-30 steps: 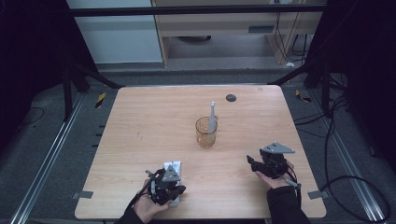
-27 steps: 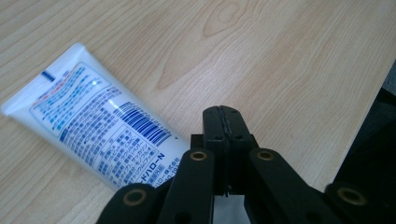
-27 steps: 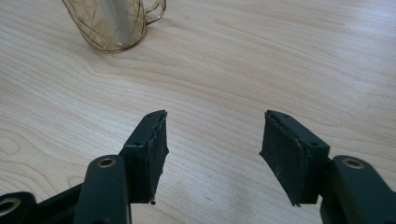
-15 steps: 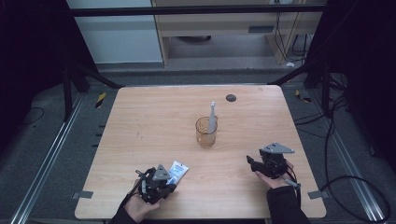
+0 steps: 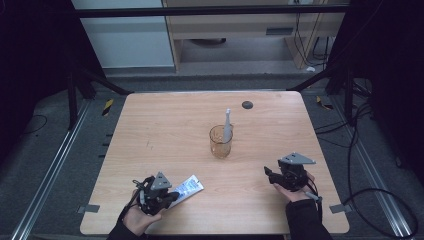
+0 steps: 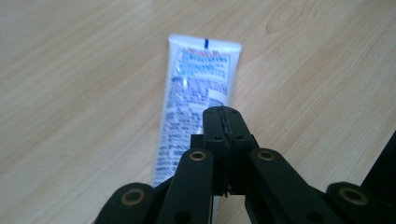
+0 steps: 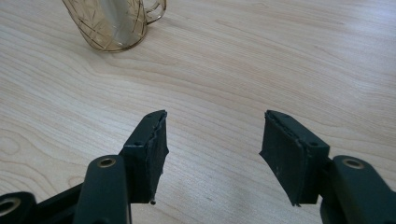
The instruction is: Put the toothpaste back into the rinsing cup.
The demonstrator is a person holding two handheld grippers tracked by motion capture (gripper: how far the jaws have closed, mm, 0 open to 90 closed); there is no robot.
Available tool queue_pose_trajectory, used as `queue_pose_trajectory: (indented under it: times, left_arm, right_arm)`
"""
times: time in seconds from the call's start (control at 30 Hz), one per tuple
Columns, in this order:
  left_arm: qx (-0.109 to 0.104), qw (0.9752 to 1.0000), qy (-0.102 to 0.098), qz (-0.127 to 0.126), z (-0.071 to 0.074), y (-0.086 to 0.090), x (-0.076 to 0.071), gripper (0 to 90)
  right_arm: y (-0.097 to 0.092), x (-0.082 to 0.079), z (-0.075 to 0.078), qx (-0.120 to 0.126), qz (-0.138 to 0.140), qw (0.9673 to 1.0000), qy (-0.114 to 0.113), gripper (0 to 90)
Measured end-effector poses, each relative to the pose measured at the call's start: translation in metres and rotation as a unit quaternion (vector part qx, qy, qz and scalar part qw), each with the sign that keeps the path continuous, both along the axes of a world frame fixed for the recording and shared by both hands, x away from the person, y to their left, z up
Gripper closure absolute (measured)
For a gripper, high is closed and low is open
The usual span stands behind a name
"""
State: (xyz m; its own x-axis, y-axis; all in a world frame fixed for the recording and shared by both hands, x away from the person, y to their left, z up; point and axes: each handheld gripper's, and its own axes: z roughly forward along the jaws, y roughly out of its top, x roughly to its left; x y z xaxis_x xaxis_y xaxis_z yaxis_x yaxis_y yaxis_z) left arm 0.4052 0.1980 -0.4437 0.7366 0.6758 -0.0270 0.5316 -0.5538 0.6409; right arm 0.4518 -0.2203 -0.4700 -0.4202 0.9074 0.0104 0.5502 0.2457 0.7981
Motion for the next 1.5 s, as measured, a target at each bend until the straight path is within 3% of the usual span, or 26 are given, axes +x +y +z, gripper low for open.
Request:
queue_pose_trajectory:
  times: [0.13,0.3,0.6,0.77,1.03,1.5]
  left_arm:
    - [-0.004,1.0000,-0.006,0.000,0.012,0.003,0.010,82.5]
    - [0.008,0.9998,-0.002,-0.017,0.020,-0.001,0.027,73.2]
    - [0.040,0.9984,0.013,-0.039,0.018,-0.009,0.044,54.1]
    - [0.065,0.9961,0.020,-0.056,0.015,-0.012,0.048,47.8]
    - [0.108,0.9895,0.049,-0.082,0.005,-0.023,0.050,40.8]
    - [0.130,0.9840,0.076,-0.095,-0.006,-0.037,0.052,34.2]
  right_arm:
    - [-0.001,0.000,0.000,0.001,-0.001,1.0000,0.000,40.0]
    - [-0.003,0.001,0.001,0.001,-0.003,1.0000,-0.001,39.6]
    - [-0.007,0.002,0.002,-0.001,-0.007,1.0000,-0.002,38.0]
    - [-0.008,0.005,0.002,-0.006,-0.005,1.0000,0.001,37.0]
    - [-0.007,0.006,0.002,-0.011,-0.001,0.9999,0.002,36.3]
    - [-0.007,0.007,0.002,-0.010,-0.002,0.9999,0.009,36.2]
